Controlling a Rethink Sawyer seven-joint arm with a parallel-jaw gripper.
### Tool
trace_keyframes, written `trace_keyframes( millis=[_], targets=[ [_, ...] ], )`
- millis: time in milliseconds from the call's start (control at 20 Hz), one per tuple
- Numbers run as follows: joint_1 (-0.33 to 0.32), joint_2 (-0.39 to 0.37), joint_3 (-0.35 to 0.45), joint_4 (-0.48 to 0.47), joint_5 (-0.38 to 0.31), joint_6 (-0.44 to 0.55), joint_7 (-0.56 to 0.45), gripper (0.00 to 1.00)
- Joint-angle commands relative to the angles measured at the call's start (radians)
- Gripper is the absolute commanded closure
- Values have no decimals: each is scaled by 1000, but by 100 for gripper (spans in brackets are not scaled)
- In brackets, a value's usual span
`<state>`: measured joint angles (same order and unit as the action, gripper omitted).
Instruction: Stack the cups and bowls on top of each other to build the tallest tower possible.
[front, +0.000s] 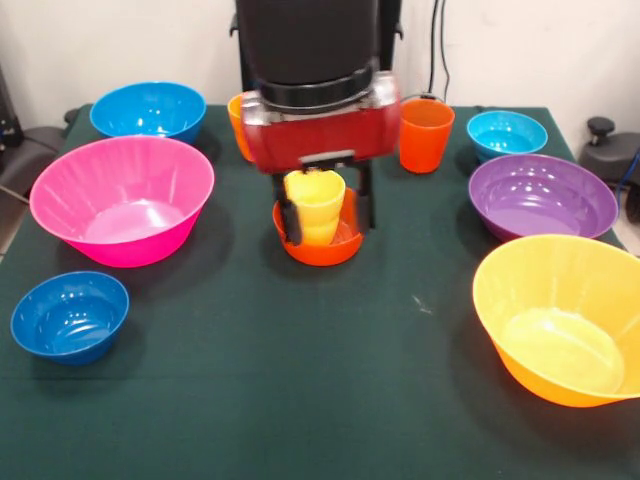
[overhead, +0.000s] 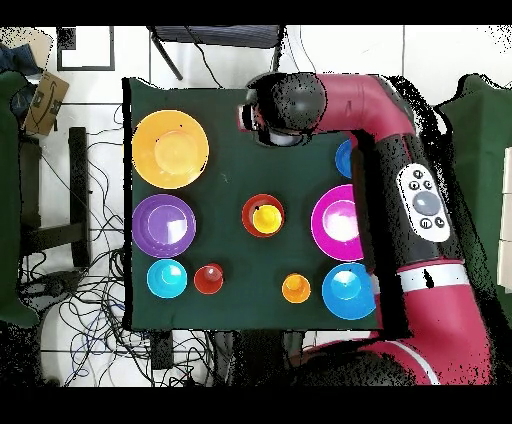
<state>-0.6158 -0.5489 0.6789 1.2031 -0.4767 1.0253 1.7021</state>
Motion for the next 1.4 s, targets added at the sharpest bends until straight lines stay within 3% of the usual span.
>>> trace_keyframes(
  millis=[50, 250, 900, 1150, 1400],
  targets=[
    [-73, -6, 2, 80, -89, -18, -344, 0],
    [-99, 17, -7, 113, -128, -76, -333, 0],
    [-123, 162, 25, -13, -217, -94, -398, 0],
    [-135, 169, 30, 13, -234, -134, -378, 0],
    [-137, 166, 37, -11, -239, -105, -397, 0]
  ],
)
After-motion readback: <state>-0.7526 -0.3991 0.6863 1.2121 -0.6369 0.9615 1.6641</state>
